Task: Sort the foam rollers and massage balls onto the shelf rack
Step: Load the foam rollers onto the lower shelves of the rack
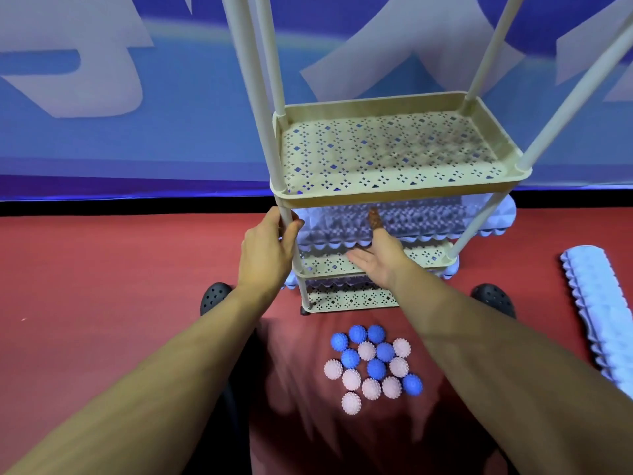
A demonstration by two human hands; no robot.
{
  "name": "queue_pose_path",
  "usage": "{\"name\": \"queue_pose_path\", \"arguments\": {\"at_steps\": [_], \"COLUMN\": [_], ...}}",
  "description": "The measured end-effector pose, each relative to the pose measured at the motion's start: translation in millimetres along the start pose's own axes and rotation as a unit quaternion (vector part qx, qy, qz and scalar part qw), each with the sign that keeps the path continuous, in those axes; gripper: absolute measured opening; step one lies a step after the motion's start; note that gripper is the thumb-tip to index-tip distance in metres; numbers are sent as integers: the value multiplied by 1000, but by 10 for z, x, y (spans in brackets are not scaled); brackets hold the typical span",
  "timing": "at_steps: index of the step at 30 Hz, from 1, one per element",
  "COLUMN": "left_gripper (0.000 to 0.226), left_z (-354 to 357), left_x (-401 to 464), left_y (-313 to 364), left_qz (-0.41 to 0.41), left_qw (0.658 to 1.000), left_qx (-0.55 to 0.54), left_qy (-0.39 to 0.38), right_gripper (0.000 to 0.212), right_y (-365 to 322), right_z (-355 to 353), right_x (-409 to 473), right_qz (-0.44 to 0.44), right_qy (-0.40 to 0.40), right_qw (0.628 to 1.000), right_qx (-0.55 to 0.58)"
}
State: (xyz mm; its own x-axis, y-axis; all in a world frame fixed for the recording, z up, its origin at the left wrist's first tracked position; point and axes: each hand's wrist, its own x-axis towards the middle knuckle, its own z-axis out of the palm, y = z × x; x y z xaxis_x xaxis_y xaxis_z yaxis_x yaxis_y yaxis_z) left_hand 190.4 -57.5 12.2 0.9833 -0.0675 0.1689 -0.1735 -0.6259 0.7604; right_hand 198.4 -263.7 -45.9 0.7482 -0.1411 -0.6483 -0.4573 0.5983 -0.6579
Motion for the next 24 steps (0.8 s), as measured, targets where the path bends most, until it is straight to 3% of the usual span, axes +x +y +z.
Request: {"name": "queue_pose_path", "arguments": {"at_steps": [3, 6, 9, 11, 14, 16, 19, 24], "left_gripper": [9, 63, 122, 138, 140, 135, 122, 116], "left_z": [1, 43, 143, 203, 280, 313, 369, 364], "left_x": [14, -41, -81, -55, 76, 168, 193, 124], "left_y": [-56, -269, -481, -507, -533, -545, -540, -573], "left_qz": [7, -2, -70, -136, -151, -144, -162, -127], "left_qw": [999, 995, 993, 982, 974, 969, 956, 977], "left_qx": [-49, -72, -25, -55, -106, -128, -159, -150], "left_qy": [-23, -75, -96, -120, -134, -156, -188, -84], "right_gripper": [52, 59, 51, 73, 129, 153, 148, 133], "right_y": [-81, -100, -196, -378, -776, -1023, -1184, -1037], "right_z": [-204, -657, -1183, -1511, -1820, -1865, -1792, -1883], "right_x": [-133, -309, -461, -440, -330, -260, -179, -39], "right_qz": [51, 45, -29, -92, -113, -115, -122, -222], "right_qy": [-37, -31, 62, 127, 212, 161, 77, 94], "right_qw": [988, 962, 950, 930, 865, 858, 865, 870], "right_qx": [-139, -268, -304, -331, -440, -474, -480, -430]}}
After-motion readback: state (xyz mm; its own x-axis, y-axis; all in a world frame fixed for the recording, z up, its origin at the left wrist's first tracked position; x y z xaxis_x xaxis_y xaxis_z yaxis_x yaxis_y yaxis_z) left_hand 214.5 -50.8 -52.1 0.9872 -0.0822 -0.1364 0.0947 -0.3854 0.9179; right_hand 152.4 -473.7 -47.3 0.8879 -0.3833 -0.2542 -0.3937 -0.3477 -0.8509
